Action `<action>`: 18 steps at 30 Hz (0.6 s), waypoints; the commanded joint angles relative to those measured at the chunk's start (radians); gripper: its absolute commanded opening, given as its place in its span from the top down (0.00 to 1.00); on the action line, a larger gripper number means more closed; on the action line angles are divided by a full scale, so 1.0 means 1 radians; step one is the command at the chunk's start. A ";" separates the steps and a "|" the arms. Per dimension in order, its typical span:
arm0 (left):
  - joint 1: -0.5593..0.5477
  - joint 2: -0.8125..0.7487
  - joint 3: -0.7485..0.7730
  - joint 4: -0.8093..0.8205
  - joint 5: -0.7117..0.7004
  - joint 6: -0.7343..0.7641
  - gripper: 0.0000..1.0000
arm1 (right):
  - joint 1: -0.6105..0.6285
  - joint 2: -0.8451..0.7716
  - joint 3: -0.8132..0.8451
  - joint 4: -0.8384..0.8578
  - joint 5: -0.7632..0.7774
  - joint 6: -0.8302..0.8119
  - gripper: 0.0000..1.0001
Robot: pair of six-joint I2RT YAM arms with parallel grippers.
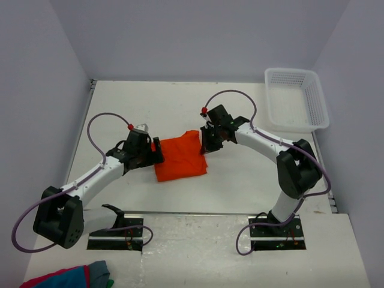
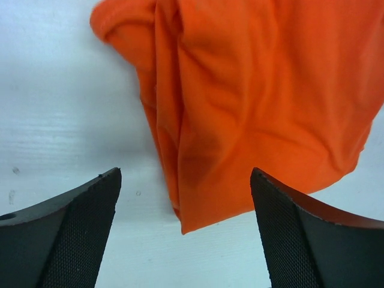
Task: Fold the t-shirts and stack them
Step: Put the neatly folded tshirt into the corner of the board with the left arm
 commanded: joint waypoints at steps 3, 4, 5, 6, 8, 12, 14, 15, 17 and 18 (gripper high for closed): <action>0.057 -0.069 -0.140 0.071 0.097 -0.046 0.10 | -0.048 -0.083 -0.071 0.046 0.009 -0.035 1.00; 0.081 -0.075 -0.152 0.098 0.119 -0.044 0.09 | -0.054 -0.101 -0.082 0.057 0.006 -0.035 1.00; 0.093 -0.077 -0.169 0.120 0.142 -0.043 0.09 | -0.059 -0.112 -0.095 0.064 0.001 -0.032 1.00; 0.110 -0.075 -0.200 0.134 0.168 -0.044 0.09 | -0.063 -0.122 -0.113 0.069 -0.003 -0.028 1.00; 0.149 -0.066 -0.229 0.205 0.237 -0.044 0.09 | -0.063 -0.144 -0.122 0.078 -0.011 -0.023 1.00; 0.179 -0.040 -0.293 0.321 0.315 -0.063 0.09 | -0.065 -0.159 -0.131 0.084 -0.025 -0.016 1.00; 0.186 -0.005 -0.303 0.373 0.352 -0.076 0.09 | -0.065 -0.165 -0.136 0.083 -0.020 -0.012 1.00; 0.186 0.010 -0.306 0.385 0.358 -0.081 0.09 | -0.066 -0.168 -0.138 0.084 -0.020 -0.012 1.00; 0.189 0.052 -0.314 0.398 0.380 -0.090 0.09 | -0.068 -0.173 -0.138 0.083 -0.023 -0.012 1.00; 0.189 0.063 -0.314 0.434 0.383 -0.092 0.09 | -0.068 -0.178 -0.141 0.084 -0.019 -0.009 1.00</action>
